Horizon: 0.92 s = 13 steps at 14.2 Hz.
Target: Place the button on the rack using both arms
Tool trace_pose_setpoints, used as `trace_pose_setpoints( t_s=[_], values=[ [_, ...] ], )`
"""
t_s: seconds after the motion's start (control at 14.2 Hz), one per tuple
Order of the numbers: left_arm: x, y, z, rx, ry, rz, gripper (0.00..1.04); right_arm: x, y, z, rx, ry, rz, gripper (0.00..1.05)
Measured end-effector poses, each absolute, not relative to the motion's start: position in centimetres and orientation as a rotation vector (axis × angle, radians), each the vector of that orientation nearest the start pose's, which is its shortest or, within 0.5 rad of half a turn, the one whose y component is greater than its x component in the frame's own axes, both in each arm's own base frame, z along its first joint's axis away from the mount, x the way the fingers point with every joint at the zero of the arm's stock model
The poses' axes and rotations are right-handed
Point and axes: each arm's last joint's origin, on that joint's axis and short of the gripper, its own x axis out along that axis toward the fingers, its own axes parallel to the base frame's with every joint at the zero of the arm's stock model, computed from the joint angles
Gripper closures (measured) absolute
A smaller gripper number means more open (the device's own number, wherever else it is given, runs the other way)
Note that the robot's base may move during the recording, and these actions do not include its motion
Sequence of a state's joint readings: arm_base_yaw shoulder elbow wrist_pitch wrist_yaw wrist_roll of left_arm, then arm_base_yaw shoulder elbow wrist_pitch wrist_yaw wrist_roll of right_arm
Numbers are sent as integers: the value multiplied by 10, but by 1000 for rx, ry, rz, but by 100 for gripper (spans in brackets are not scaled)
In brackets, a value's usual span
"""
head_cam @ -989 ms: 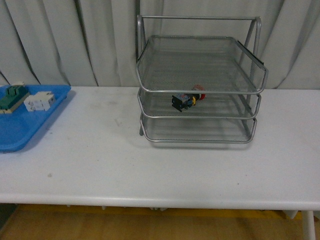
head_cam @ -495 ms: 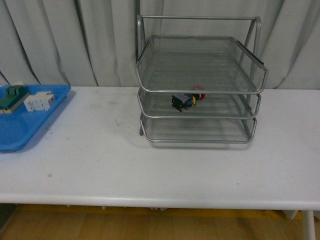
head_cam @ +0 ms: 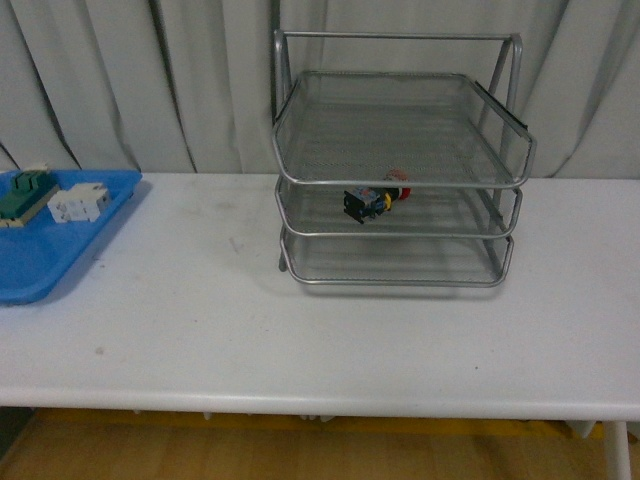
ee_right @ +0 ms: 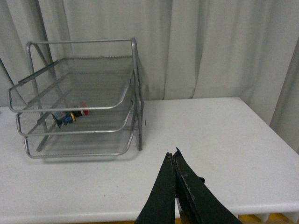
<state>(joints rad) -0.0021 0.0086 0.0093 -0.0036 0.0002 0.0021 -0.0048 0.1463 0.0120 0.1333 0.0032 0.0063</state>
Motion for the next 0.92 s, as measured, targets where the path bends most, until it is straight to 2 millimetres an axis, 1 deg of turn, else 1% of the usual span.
trace_pose_setpoints(
  t_s=[0.07,0.14,0.28,0.35,0.42,0.49,0.64,0.78,0.85,0.92],
  values=[
    [98,0,166,2,3,-1,7,99,-1,164,6,34,-6,103],
    [98,0,166,2,3,-2,7,97,0,169,6,-25,-5,103],
    [98,0,166,2,3,-2,7,97,0,167,5,-4,-5,103],
    [98,0,166,2,3,-2,7,97,0,167,4,-3,-5,93],
    [98,0,166,2,2,-2,7,97,0,167,4,-4,-5,80],
    [98,0,166,2,3,-2,7,97,0,167,4,-4,-5,64],
    [98,0,166,2,3,-2,7,97,0,167,4,-4,-5,40],
    [98,0,166,2,3,-2,7,97,0,167,4,-4,-5,12],
    [98,0,166,2,3,-2,7,97,0,167,5,-4,-5,5],
    [98,0,166,2,3,-2,7,97,0,167,4,-4,-5,7]
  ],
)
